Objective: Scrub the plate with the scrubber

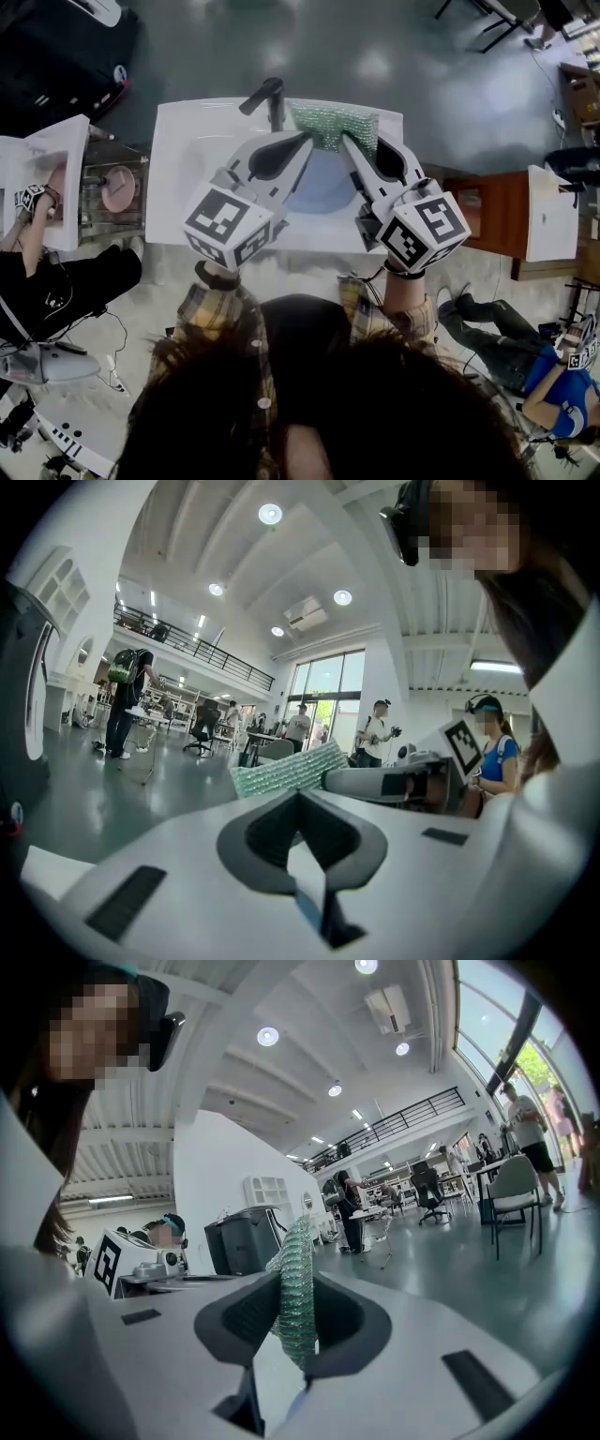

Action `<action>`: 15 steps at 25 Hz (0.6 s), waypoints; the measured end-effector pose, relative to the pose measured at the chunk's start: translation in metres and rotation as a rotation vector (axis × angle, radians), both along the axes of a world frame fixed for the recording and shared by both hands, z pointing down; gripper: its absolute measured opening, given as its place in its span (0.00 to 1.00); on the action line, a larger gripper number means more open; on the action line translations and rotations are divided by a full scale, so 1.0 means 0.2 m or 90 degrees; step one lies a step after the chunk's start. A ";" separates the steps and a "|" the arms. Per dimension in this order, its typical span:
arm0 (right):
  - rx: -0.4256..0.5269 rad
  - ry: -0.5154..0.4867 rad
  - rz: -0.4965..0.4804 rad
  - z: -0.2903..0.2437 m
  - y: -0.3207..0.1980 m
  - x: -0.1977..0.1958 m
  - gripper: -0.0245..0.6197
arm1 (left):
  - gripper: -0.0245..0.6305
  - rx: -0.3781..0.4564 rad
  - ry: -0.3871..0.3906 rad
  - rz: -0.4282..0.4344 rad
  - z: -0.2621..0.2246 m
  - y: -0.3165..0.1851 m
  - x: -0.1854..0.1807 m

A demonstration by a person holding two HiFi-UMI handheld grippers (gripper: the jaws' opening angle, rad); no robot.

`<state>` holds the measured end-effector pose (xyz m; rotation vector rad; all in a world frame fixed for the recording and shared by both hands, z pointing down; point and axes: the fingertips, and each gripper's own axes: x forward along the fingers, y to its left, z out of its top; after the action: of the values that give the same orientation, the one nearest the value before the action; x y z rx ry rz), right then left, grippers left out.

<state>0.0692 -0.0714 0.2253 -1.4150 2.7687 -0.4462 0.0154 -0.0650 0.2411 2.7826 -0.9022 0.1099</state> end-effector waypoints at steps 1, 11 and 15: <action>-0.001 0.000 0.001 0.00 0.00 0.00 0.20 | 0.06 -0.001 0.000 0.001 0.00 0.00 0.00; -0.016 0.015 0.003 0.06 -0.03 0.01 0.19 | 0.06 0.001 -0.009 -0.003 0.02 -0.02 -0.01; -0.022 0.011 0.005 0.07 -0.03 0.02 0.19 | 0.06 -0.002 -0.009 0.000 0.03 -0.03 -0.01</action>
<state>0.0722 -0.0778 0.2391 -1.4432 2.7804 -0.4865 0.0142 -0.0706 0.2472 2.7818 -0.9051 0.1319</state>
